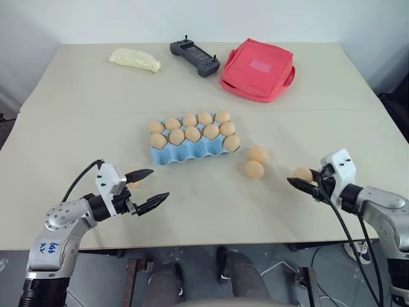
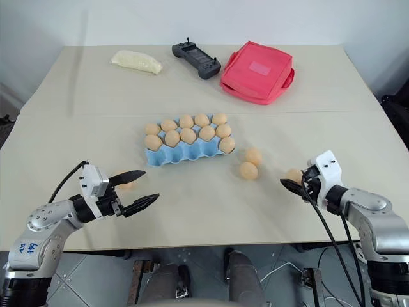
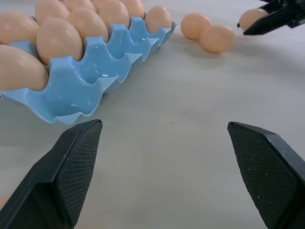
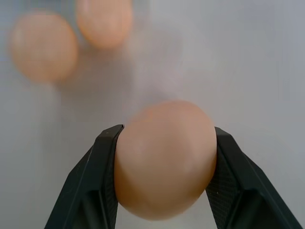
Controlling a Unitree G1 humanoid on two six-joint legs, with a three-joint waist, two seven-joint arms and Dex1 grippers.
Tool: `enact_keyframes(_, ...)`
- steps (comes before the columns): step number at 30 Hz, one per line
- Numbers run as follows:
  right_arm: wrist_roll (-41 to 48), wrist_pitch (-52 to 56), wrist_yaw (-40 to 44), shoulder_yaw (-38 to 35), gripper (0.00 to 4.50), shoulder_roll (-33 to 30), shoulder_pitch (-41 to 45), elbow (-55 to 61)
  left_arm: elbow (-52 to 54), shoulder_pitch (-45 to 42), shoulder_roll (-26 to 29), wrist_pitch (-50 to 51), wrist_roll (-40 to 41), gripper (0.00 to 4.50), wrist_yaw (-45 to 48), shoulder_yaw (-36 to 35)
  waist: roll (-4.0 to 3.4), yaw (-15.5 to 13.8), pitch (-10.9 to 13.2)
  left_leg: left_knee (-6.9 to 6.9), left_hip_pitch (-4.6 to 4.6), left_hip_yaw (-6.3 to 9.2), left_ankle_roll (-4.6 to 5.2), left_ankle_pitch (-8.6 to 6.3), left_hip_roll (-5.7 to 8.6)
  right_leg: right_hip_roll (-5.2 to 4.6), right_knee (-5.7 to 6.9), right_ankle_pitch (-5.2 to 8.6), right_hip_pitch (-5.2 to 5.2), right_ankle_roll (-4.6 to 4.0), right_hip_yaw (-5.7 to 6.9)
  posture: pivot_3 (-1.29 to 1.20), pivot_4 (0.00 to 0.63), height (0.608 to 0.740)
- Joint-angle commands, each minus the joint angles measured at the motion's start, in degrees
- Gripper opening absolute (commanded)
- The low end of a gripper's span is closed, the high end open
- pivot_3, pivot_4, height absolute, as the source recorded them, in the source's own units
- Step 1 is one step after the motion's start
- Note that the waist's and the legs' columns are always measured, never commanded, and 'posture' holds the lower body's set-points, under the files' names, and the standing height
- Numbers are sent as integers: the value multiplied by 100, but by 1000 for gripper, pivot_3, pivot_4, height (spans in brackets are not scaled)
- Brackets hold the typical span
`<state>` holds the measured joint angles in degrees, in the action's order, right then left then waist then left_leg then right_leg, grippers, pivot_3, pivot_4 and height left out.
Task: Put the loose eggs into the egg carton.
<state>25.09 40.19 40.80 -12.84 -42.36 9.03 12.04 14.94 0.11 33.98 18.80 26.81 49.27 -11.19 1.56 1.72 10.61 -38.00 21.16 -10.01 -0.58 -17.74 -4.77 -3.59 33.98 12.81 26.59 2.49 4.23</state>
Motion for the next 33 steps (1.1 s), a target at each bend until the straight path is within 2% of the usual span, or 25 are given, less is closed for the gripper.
enact_keyframes(1,193,127,-169,-50,1954,62,496,415,78,-102,49,-48,113,4500,-24,-134,0,3,0,0,0,0,-4,-2,0,0,0,-1,0,-1,0,0,150,740)
enact_keyframes(9,-20,324,-327,1057,1943,682,1985,155,30,-228,23,-70,87,4500,-93,-124,0,27,0,0,3,0,6,4,-4,3,7,0,6,-6,3,0,150,740)
enact_keyframes(12,-351,-84,-440,1564,1943,1267,2556,-419,73,-202,8,-74,82,4500,-163,-157,0,25,0,0,0,1,1,0,-5,2,23,0,10,-6,5,0,150,740)
enact_keyframes(19,-858,-880,-386,2125,1943,2168,3251,-1608,244,-69,-29,-96,79,4500,-329,-222,0,12,0,-3,10,-4,-1,-1,-4,0,43,2,28,-9,8,0,150,740)
enact_keyframes(26,-1132,-1332,-240,2298,1943,2509,3456,-2170,415,129,-37,-112,95,4500,-484,-311,0,15,0,-3,10,-6,-2,-1,-5,-3,51,2,33,-10,7,0,150,740)
enact_keyframes(33,-1304,-1551,-132,2384,4366,2714,3467,-2242,549,276,-86,-153,89,4500,-620,-320,0,63,0,-3,10,-13,-9,2,-5,-3,77,5,51,-15,-2,0,150,740)
